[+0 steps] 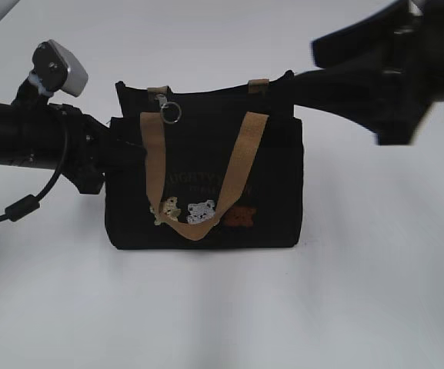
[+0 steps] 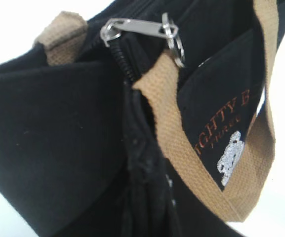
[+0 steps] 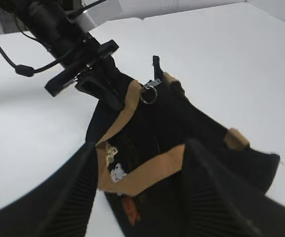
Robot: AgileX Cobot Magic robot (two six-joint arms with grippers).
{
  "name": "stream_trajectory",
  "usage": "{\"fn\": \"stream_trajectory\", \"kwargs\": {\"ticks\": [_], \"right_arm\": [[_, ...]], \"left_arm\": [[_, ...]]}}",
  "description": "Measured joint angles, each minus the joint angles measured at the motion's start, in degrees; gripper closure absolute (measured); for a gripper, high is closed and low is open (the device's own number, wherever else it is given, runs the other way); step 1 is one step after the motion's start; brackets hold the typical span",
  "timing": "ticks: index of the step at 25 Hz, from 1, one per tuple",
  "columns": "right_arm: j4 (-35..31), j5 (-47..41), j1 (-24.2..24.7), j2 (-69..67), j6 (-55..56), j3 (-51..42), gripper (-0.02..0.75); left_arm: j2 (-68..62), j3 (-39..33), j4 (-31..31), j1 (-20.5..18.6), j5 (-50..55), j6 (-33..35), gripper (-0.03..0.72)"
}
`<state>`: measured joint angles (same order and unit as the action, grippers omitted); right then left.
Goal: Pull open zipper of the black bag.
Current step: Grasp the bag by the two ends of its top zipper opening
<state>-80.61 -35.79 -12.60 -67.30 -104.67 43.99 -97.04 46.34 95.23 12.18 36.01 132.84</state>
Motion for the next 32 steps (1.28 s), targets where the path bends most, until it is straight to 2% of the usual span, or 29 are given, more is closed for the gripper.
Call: {"fn": "stream_trajectory", "kwargs": {"ticks": [5,9,14,16,18,20,22,28,32], "right_arm": [[1.3,8.0,-8.6,-20.7,-3.2,13.9,0.309],[4.2,9.3,-12.3,-31.0,-3.5,21.1,0.309],[5.6,11.7,-15.8,-37.2,-3.6,26.1,0.317],[5.6,13.7,-17.3,-38.8,-3.7,26.9,0.355],[5.6,17.2,-18.5,-39.7,-3.7,27.2,0.449],[5.6,19.4,-19.0,-39.9,-3.6,27.3,0.615],[5.6,19.6,-19.0,-39.5,-1.9,27.3,0.7],[6.7,18.0,-16.8,-36.9,6.8,27.1,0.702],[7.3,10.4,-11.4,-35.1,12.8,26.9,0.703]], "left_arm": [[0.0,0.0,-0.1,0.1,0.0,0.0,0.625],[0.0,0.0,-0.1,0.1,0.1,-0.2,0.625],[0.0,0.0,-0.1,0.1,0.1,-0.2,0.625],[0.0,0.0,-0.1,0.1,0.0,-0.2,0.625],[0.0,0.0,-0.2,0.1,-0.1,-0.2,0.625],[0.0,0.0,-0.2,0.1,-0.2,-0.2,0.625],[0.0,0.0,-0.2,0.1,-0.3,-0.2,0.625],[0.0,0.3,0.1,0.1,0.1,-0.2,0.625],[0.1,0.7,0.6,0.3,0.8,-0.2,0.625]]}}
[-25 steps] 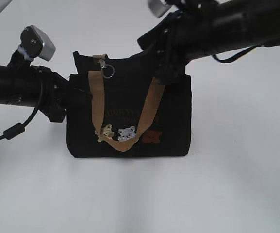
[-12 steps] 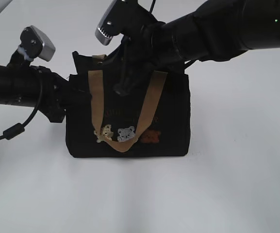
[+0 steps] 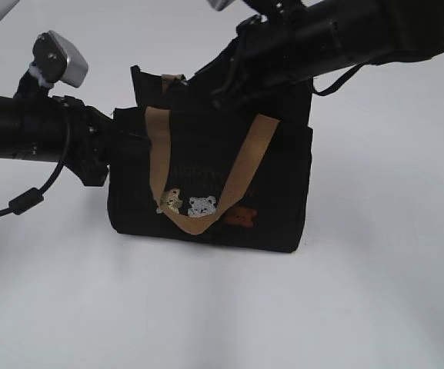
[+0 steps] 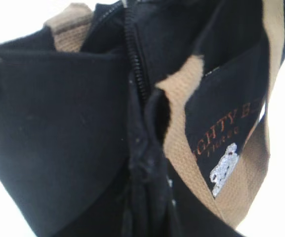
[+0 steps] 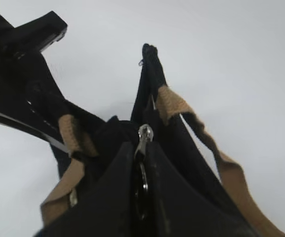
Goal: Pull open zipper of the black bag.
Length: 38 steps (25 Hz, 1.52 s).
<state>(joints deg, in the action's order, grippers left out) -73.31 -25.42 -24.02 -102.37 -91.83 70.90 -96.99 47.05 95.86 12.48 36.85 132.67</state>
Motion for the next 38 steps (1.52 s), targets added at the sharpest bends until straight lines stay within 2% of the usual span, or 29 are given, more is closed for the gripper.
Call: {"fn": "stream_trajectory", "kwargs": {"ticks": [4,11,16,18,21,22,23,25,27,28,31,34,38], "right_arm": [[2.0,-11.4,7.2,0.5,6.9,0.0,0.703],[14.2,-24.2,19.6,2.6,24.8,0.1,0.703],[18.7,-25.7,21.9,4.7,32.2,0.2,0.691],[18.9,-27.0,21.6,5.2,33.8,0.4,0.611],[20.0,-30.2,21.6,6.9,36.7,0.4,0.405],[21.2,-31.5,21.6,7.9,38.5,0.4,0.369],[22.7,-32.7,21.6,8.8,41.0,0.4,0.351],[28.3,-35.0,21.6,11.5,47.0,0.5,0.347],[35.5,-37.4,21.6,14.2,54.9,0.5,0.349],[39.7,-38.1,21.6,15.7,58.1,0.0,0.351],[50.2,-39.4,21.6,21.5,67.5,-4.4,0.352],[56.9,-40.0,21.6,29.8,72.3,-12.2,0.355],[61.1,-40.1,21.6,43.6,73.4,-22.9,0.355]], "left_arm": [[0.0,0.2,0.3,0.3,0.8,0.1,0.625],[-0.1,0.2,-0.5,0.3,-0.5,0.1,0.625],[-0.1,-0.1,0.2,0.2,-1.3,-1.8,0.625],[-0.1,-0.1,0.1,0.2,-1.9,-4.3,0.591],[1.4,-0.2,-4.8,0.2,-3.8,-15.0,0.401],[2.6,-0.2,-7.7,0.2,-4.8,-22.3,0.34],[4.0,-0.2,-11.5,0.1,-5.9,-28.4,0.319],[7.1,-0.2,-24.0,0.1,-8.8,-46.1,0.34],[10.4,-0.3,-37.9,0.1,-10.3,-65.9,0.407],[12.3,-0.3,-46.9,0.0,-10.8,-76.6,0.442],[17.1,-0.3,-63.0,-0.1,-9.3,-98.8,0.483],[22.3,-0.5,-71.2,-0.1,-4.1,-108.9,0.492],[31.2,-2.5,-73.1,-0.1,0.3,-114.3,0.494]]}}
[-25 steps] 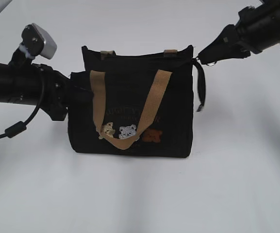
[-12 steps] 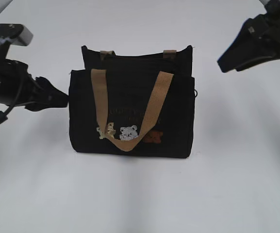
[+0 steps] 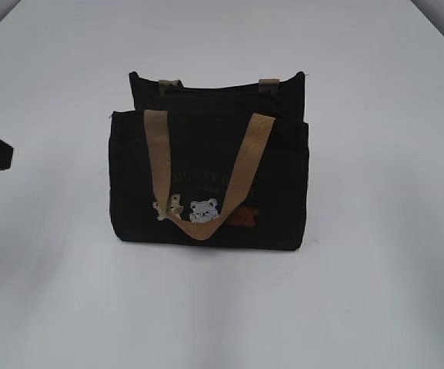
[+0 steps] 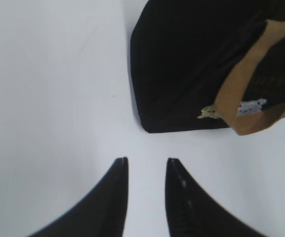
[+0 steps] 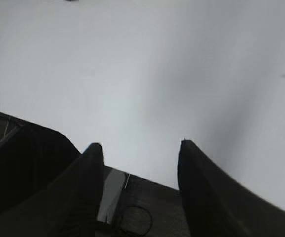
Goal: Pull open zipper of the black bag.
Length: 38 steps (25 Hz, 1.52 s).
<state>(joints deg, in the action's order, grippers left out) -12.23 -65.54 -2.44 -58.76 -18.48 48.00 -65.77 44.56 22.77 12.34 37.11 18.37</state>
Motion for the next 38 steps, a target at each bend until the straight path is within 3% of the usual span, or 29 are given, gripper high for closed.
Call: {"fn": "stream_trajectory", "kwargs": {"ticks": [5,9,15,21,28,38], "right_arm": [[1.3,0.5,0.0,19.3,2.3,-11.6,0.356],[2.5,0.9,0.0,30.3,3.6,-18.6,0.356],[3.3,2.1,0.0,41.3,5.6,-19.9,0.356],[3.4,2.1,0.0,49.7,6.0,-20.0,0.356],[3.5,2.3,0.0,58.6,6.1,-20.1,0.393],[3.4,2.5,0.0,59.1,6.2,-20.1,0.412]], "left_arm": [[14.5,-7.4,-1.3,0.0,4.4,-4.7,0.495],[29.1,-11.1,-6.8,0.0,9.7,-9.5,0.495],[47.1,-12.4,-16.6,-0.2,18.1,-13.3,0.495],[61.5,-12.7,-19.5,-0.2,20.2,-13.4,0.5],[66.3,-14.3,-20.7,-0.2,23.7,-13.5,0.507],[66.3,-14.4,-20.9,-0.4,23.7,-13.5,0.507]]}}
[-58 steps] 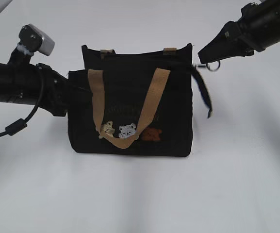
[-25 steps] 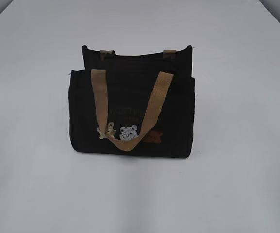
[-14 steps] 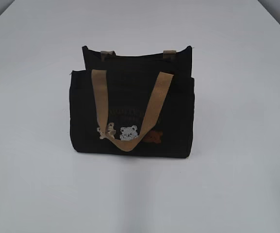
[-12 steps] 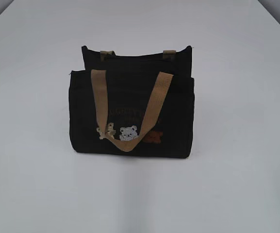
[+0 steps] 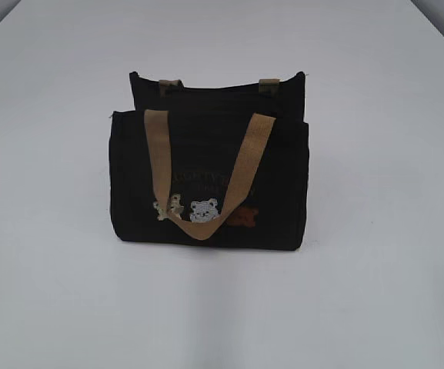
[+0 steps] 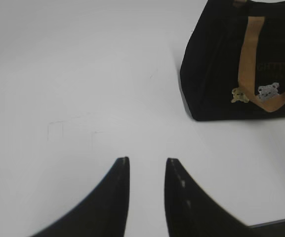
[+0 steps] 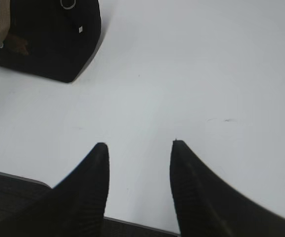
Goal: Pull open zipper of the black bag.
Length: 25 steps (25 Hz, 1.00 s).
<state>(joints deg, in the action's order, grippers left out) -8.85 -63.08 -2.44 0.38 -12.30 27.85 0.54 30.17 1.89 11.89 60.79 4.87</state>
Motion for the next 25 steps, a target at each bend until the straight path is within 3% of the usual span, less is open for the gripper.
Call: {"fn": "stream_trajectory", "kwargs": {"ticks": [9,16,25], "right_arm": [[-0.1,0.0,0.0,0.0,0.0,0.0,0.414],[-0.1,0.1,2.4,0.0,0.0,0.0,0.415],[-0.2,0.1,3.1,0.0,0.0,0.0,0.417]], "left_arm": [[0.0,0.0,0.0,-0.5,0.0,0.0,0.509],[0.0,0.0,0.0,-10.7,0.0,-0.1,0.51],[0.0,0.0,0.0,-10.9,0.0,-0.1,0.512]]}}
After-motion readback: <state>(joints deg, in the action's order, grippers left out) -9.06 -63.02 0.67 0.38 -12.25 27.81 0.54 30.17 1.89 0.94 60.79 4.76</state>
